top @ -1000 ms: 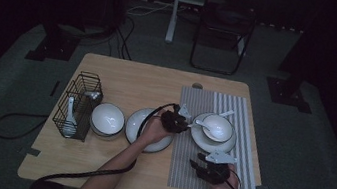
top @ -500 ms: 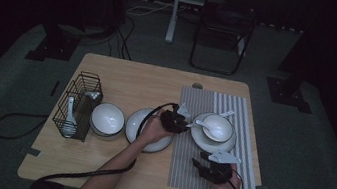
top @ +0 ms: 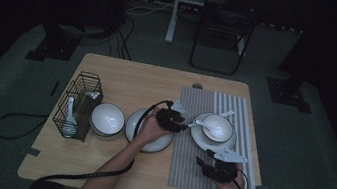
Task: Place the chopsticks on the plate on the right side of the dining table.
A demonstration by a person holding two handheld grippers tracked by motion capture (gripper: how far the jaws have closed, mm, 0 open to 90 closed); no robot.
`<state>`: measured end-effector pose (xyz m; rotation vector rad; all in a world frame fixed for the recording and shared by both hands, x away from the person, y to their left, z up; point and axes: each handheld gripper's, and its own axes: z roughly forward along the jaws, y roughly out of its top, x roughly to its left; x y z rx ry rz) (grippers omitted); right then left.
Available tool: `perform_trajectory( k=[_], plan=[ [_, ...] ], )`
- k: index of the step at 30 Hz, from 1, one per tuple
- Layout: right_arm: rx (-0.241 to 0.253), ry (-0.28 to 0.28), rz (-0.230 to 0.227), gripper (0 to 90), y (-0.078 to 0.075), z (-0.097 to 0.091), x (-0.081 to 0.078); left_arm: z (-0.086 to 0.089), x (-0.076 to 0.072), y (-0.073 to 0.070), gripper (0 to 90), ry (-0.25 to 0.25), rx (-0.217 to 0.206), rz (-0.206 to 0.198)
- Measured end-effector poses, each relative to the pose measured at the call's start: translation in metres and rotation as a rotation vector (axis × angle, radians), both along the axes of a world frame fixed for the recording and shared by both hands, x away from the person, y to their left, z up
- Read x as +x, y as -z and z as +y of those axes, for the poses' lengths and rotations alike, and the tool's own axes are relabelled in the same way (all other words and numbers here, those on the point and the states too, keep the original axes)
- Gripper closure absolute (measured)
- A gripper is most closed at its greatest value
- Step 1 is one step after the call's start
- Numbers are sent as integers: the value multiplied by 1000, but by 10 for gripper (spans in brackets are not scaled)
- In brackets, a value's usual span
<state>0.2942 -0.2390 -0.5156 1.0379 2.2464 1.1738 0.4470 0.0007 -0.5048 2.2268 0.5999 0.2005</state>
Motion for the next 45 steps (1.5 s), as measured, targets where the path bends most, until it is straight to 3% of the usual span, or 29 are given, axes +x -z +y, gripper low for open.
perform_trajectory(
  k=[8,18,24,35,45],
  plan=[
    [-1,6,-12,372,-6,-2,0,8,-4,-4,567,-10,-15,-3],
    [12,46,-47,380,-19,-12,0,15,-8,-2,528,-25,-21,15],
    [11,86,-76,397,-26,-24,5,18,-13,-5,528,-19,-14,0],
    [24,93,-73,425,-35,-43,16,19,-17,-4,529,-13,-3,0],
    [13,117,-110,432,-49,-55,32,18,-20,-5,527,-5,-1,-12]
  ],
)
